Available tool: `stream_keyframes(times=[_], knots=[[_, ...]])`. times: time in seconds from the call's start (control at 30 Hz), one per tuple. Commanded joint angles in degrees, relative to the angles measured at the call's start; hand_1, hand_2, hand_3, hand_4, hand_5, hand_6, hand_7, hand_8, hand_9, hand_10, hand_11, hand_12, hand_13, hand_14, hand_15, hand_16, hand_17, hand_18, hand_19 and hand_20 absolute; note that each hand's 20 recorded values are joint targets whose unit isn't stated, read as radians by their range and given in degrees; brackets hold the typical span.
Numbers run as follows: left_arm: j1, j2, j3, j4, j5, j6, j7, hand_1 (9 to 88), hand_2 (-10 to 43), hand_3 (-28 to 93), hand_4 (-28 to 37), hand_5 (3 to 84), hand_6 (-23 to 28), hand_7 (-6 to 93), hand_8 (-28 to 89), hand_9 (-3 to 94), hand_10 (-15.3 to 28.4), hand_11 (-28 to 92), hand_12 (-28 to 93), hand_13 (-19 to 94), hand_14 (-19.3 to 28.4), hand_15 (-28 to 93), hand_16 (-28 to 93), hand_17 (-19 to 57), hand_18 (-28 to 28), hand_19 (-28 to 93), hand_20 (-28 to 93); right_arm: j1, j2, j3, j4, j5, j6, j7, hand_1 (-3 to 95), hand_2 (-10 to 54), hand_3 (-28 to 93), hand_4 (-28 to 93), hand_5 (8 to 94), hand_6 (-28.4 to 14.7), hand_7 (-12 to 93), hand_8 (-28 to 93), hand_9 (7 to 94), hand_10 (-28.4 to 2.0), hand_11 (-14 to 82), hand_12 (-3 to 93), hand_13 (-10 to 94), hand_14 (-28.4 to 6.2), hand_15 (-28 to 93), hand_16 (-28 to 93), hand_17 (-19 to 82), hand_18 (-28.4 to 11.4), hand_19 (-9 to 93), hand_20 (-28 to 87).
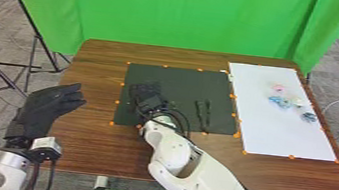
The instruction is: Arrange flowers
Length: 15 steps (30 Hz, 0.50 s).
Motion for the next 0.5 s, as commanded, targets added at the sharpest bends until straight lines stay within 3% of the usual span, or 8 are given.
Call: stream_keyframes(times=[0.03,0.37,0.5], knots=[[-0.24,1.19,0.82,0.35,-0.88,0.5,0.62,26.8,6.1,83,-13.9,45.7,13.9,13.6,-8,38.1,22.1,35,9,27,28.3,58,-12,-9.9,21.3,56,11,-0.69,-0.83,0.68,-1.14,-0.09,-1.26,-0.75,38.0,-9.5,81,-28,67.9,-4.0,29,-12,72.2,-14.2,36.0,20.3,58,-13.2,74,22,21,-26.3,79,26],[0.55,0.77,0.34,0.15,-0.87,0.7,0.42,26.8,6.0,83,-13.9,45.8,13.9,13.6,-9,38.1,22.2,35,9,27,28.4,58,-12,-9.9,21.2,56,11,0.61,0.12,-0.61,-0.97,0.25,-0.7,-0.01,36.7,-9.5,81,-28,67.2,-4.8,29,-13,71.3,-15.1,36.3,20.0,57,-14.2,74,21,21,-27.0,79,26],[0.38,0.38,0.49,0.18,-0.7,0.64,0.57,26.8,6.1,83,-14.0,45.8,14.0,13.6,-8,38.0,22.2,35,9,27,28.3,58,-12,-9.9,21.2,56,11,-2.09,-0.18,3.61,-3.31,1.25,-8.13,-8.81,34.4,-9.5,83,-28,63.6,-5.4,29,-14,65.6,-16.2,37.8,19.8,52,-14.6,75,21,17,-26.7,77,27]])
